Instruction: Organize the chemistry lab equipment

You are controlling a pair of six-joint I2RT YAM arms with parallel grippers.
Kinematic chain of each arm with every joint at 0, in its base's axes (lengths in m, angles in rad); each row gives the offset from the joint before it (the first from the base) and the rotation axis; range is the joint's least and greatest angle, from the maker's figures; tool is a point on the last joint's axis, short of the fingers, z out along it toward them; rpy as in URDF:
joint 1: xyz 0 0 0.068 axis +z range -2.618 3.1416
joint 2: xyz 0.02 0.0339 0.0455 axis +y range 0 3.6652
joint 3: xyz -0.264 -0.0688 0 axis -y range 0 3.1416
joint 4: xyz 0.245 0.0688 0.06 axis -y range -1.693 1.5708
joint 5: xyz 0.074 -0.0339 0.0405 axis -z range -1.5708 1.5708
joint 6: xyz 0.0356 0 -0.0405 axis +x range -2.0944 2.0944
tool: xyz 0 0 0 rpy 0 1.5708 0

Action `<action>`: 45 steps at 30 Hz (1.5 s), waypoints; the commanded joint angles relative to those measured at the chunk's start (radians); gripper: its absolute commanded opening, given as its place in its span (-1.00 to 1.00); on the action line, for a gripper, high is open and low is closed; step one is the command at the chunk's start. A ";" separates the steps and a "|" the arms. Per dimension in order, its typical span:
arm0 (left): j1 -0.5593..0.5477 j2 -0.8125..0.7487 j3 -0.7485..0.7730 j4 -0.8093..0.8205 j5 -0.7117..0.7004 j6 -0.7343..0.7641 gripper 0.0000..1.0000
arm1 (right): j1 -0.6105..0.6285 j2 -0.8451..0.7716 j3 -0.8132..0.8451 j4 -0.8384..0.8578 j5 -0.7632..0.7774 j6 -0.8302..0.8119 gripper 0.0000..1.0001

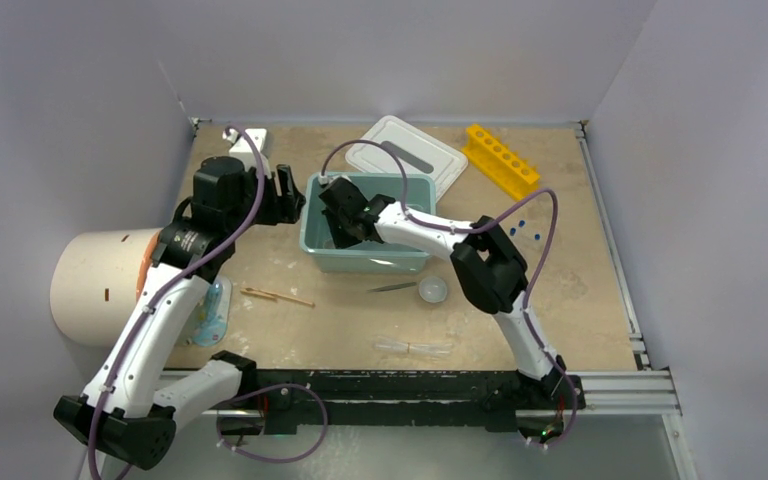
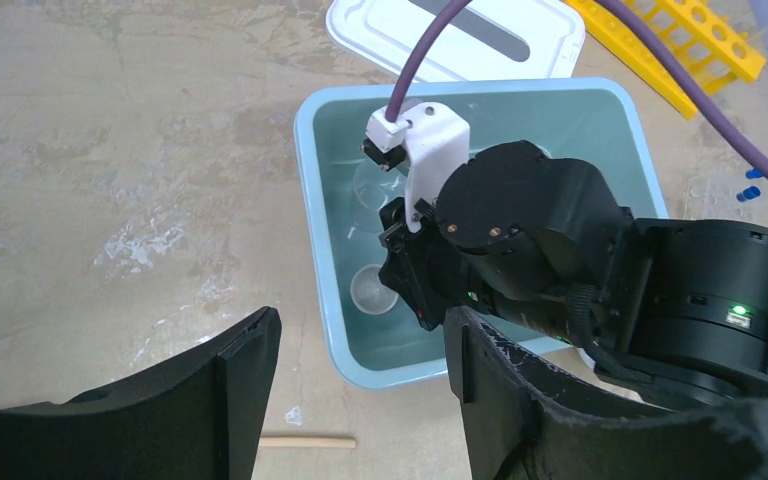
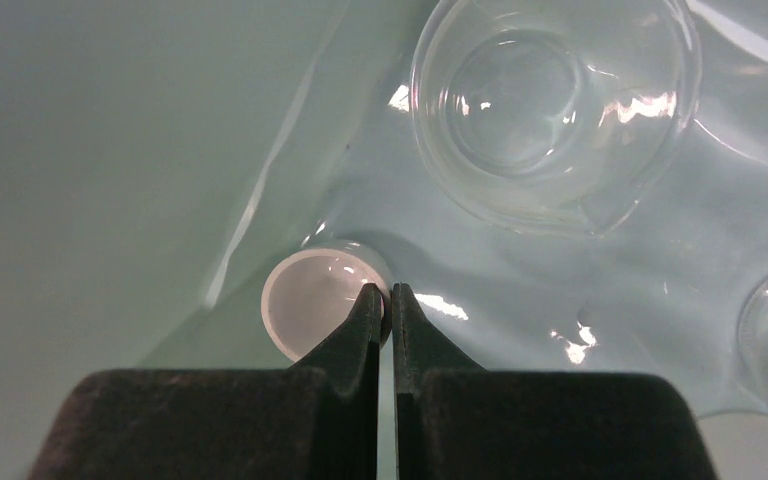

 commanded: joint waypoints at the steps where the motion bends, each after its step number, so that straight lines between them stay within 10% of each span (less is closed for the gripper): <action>1: -0.006 -0.028 0.008 0.044 0.023 0.022 0.23 | -0.002 -0.002 0.063 0.006 0.006 -0.008 -1.00; 24: -0.008 -0.052 0.001 0.050 0.016 0.029 0.25 | -0.002 -0.037 0.110 -0.026 0.017 0.002 -0.53; 45: -0.023 -0.014 0.006 0.062 0.052 0.030 0.25 | -0.002 -0.602 -0.097 -0.071 0.098 0.046 -0.17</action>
